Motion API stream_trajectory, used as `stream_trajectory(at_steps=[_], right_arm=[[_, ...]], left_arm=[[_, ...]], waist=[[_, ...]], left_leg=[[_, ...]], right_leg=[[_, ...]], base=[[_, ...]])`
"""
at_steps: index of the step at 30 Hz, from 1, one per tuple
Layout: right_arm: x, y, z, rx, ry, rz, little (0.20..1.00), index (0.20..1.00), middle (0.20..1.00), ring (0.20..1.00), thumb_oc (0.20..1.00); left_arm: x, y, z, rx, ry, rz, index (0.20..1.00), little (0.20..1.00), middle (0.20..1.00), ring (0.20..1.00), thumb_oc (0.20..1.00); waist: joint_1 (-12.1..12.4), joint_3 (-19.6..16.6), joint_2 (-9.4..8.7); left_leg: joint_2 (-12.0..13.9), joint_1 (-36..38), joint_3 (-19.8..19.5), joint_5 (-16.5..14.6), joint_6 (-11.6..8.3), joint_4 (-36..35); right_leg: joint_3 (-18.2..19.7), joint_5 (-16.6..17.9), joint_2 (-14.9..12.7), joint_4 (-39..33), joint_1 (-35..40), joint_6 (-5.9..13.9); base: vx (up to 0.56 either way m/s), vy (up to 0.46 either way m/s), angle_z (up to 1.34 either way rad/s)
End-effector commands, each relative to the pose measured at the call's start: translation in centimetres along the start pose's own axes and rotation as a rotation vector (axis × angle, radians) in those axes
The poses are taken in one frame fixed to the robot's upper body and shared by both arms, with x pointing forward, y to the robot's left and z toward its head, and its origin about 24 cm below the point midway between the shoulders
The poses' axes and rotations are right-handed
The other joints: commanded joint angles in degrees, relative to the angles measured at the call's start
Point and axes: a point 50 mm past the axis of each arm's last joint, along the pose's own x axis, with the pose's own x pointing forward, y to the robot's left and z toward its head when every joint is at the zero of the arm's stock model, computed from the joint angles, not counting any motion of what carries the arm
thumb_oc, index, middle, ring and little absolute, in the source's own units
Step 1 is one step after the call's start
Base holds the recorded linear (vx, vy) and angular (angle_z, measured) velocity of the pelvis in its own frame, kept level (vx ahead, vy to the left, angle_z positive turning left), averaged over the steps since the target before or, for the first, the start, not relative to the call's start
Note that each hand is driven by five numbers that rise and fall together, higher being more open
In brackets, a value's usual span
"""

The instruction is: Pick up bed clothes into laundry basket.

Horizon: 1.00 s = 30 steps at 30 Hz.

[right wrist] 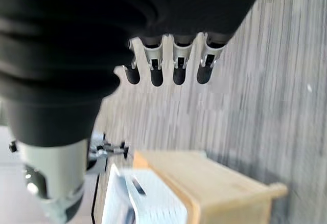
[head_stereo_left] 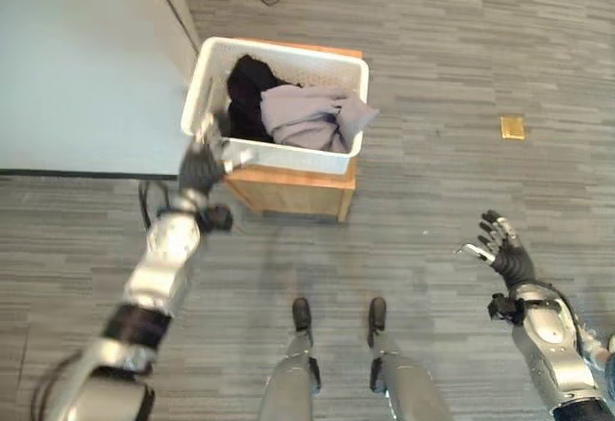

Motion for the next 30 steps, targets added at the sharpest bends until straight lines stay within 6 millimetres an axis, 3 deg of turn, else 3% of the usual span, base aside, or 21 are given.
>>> stream_trajectory(at_steps=[1,2,5,9,13,17,18,19,20,21,23,24,25,26,28,29,30], right_arm=[[0.6,0.7,2.1,0.110,-0.143,-0.040,1.000,1.000,1.000,1.000,1.000],[0.5,0.7,2.1,0.109,-0.141,-0.040,1.000,1.000,1.000,1.000,1.000],[0.6,1.2,2.5,0.186,-0.185,-0.080,1.000,1.000,1.000,1.000,1.000],[0.2,2.3,2.0,0.279,-0.175,-0.087,1.000,1.000,1.000,1.000,1.000],[-0.4,2.5,1.2,0.250,-0.127,-0.061,1.000,1.000,1.000,1.000,1.000],[-1.4,1.4,0.4,0.214,-0.091,-0.109,1.000,1.000,1.000,1.000,1.000],[-1.5,0.9,0.6,0.229,-0.108,-0.148,1.000,1.000,1.000,1.000,1.000],[-1.6,0.9,0.6,0.229,-0.108,-0.148,1.000,1.000,1.000,1.000,1.000],[-1.8,0.2,0.6,0.219,-0.110,-0.184,1.000,1.000,1.000,1.000,1.000],[-1.8,0.0,0.6,0.221,-0.109,-0.190,1.000,1.000,1.000,1.000,1.000],[-1.9,-0.2,0.3,0.234,-0.102,-0.203,1.000,1.000,1.000,1.000,1.000],[-2.1,-0.8,-0.3,0.254,-0.079,-0.229,1.000,1.000,1.000,1.000,1.000],[-2.1,-0.8,-0.4,0.253,-0.078,-0.229,1.000,1.000,1.000,1.000,1.000],[-1.6,-0.8,0.0,0.250,-0.089,-0.205,1.000,1.000,1.000,1.000,1.000],[-1.0,-1.0,0.7,0.227,-0.113,-0.177,1.000,1.000,1.000,1.000,1.000],[-1.0,-1.0,0.7,0.227,-0.113,-0.177,1.000,1.000,1.000,1.000,1.000],[-0.6,-0.9,1.2,0.232,-0.127,-0.177,1.000,1.000,1.000,1.000,1.000]], left_arm=[[-1.9,0.4,-0.3,-0.163,-0.063,0.102,1.000,1.000,1.000,1.000,1.000],[-2.0,0.4,-0.4,-0.163,-0.061,0.103,1.000,1.000,1.000,1.000,1.000],[-5.2,0.5,-2.2,-0.209,-0.006,0.159,1.000,1.000,1.000,1.000,1.000],[-7.0,-0.5,-3.3,-0.255,0.047,0.156,1.000,1.000,1.000,1.000,1.000],[-7.3,-1.3,-4.2,-0.324,0.081,0.158,1.000,1.000,1.000,1.000,1.000],[-6.1,-2.6,-4.0,-0.384,0.072,0.138,1.000,1.000,1.000,1.000,1.000],[-4.9,-3.3,-3.3,-0.384,0.047,0.106,1.000,1.000,1.000,1.000,1.000],[-4.9,-3.3,-3.4,-0.384,0.047,0.106,1.000,1.000,1.000,1.000,1.000],[-3.7,-4.1,-3.0,-0.371,0.034,0.065,1.000,1.000,1.000,1.000,1.000],[-3.6,-4.2,-2.7,-0.369,0.021,0.061,1.000,1.000,1.000,1.000,1.000],[-3.8,-4.3,-2.7,-0.374,0.019,0.064,1.000,1.000,1.000,1.000,1.000],[-4.7,-4.2,-3.0,-0.370,0.031,0.059,1.000,1.000,1.000,1.000,1.000],[-4.8,-4.3,-3.1,-0.370,0.032,0.059,1.000,1.000,1.000,1.000,1.000],[-6.4,-3.5,-4.3,-0.418,0.079,0.113,1.000,1.000,1.000,1.000,1.000],[-8.1,-2.5,-5.7,-0.395,0.149,0.146,1.000,1.000,1.000,1.000,1.000],[-8.1,-2.5,-5.7,-0.395,0.149,0.147,1.000,1.000,1.000,1.000,1.000],[-9.3,-1.6,-6.2,-0.346,0.186,0.157,1.000,1.000,1.000,1.000,1.000]], waist=[[3.3,-0.8,-1.01],[3.2,-0.8,-0.94],[5.5,-3.3,-0.05],[6.6,-6.2,0.81],[6.6,-8.4,1.18],[5.7,-9.9,1.78],[3.1,-9.3,2.37],[3.1,-9.4,2.21],[0.2,-8.8,2.85],[0.4,-8.4,3.34],[0.8,-8.0,3.19],[2.4,-6.7,3.14],[2.2,-6.8,2.98],[4.3,-5.1,2.42],[4.6,-4.0,1.12],[4.6,-4.1,1.19],[5.1,-4.6,0.28]], left_leg=[[-3.0,1.8,-5.8,-2.2,0.53,0.3],[-3.0,1.9,-5.8,-2.2,0.51,0.3],[-3.4,3.8,-7.2,-1.9,0.62,0.3],[-3.6,6.2,-7.7,-1.9,0.67,0.4],[-3.7,7.9,-8.1,-2.1,0.66,0.7],[-4.3,9.0,-9.7,-1.9,0.52,1.8],[-4.1,8.1,-12.8,-1.2,0.74,3.3],[-4.3,8.2,-12.8,-1.5,0.69,3.2],[-4.8,6.0,-17.7,0.1,0.01,4.9],[-4.9,4.5,-19.2,1.1,-0.59,5.5],[-4.9,3.5,-20.0,2.1,-1.04,5.2],[-4.9,0.8,-22.7,5.1,-3.09,5.1],[-5.1,0.9,-22.8,4.9,-3.06,4.9],[-4.8,-0.8,-21.2,5.2,-3.51,6.5],[-3.1,-2.4,-10.6,2.0,-1.42,13.9],[-3.0,-2.7,-10.6,1.9,-1.40,14.2],[-1.6,-0.9,-4.0,-3.0,-0.08,19.0]], right_leg=[[-1.2,-8.0,-3.9,2.6,11.0,3.73],[-1.3,-8.0,-3.9,2.6,11.2,3.72],[-3.1,-8.9,-3.8,2.0,14.5,3.18],[-4.2,-9.7,-3.9,1.8,17.6,3.03],[-4.8,-10.5,-4.2,2.2,19.4,2.90],[-5.6,-13.6,-4.5,8.6,20.4,2.13],[3.3,-17.0,-1.1,16.1,17.7,1.01],[3.3,-17.4,-1.3,16.3,17.7,1.00],[16.9,-19.3,3.8,17.6,16.3,-0.89],[17.6,-18.3,4.7,15.6,16.9,-1.71],[16.2,-17.7,4.6,12.7,17.7,-2.64],[14.0,-16.4,4.8,8.9,19.2,-3.05],[13.8,-16.6,4.6,8.7,19.4,-3.14],[9.2,-15.3,4.1,5.9,20.8,-2.98],[3.7,-13.8,2.9,6.5,19.3,-2.95],[3.8,-13.7,2.9,6.5,19.1,-2.94],[-1.4,-13.1,1.5,6.2,17.8,-2.70]], base=[[0.00,-0.064,0.19],[-0.01,-0.074,0.37],[-0.01,-0.093,0.37],[-0.02,-0.055,0.20],[-0.02,-0.050,0.04],[-0.07,-0.055,0.13],[-0.12,-0.065,0.27],[-0.16,-0.121,0.83],[-0.18,-0.153,1.18],[-0.35,-0.244,1.35],[-0.31,-0.241,1.06],[-0.20,-0.222,1.43],[-0.39,-0.379,2.27],[-0.30,-0.228,1.51],[-0.36,-0.193,1.44],[-0.31,-0.101,1.59],[-0.18,-0.042,1.62]])
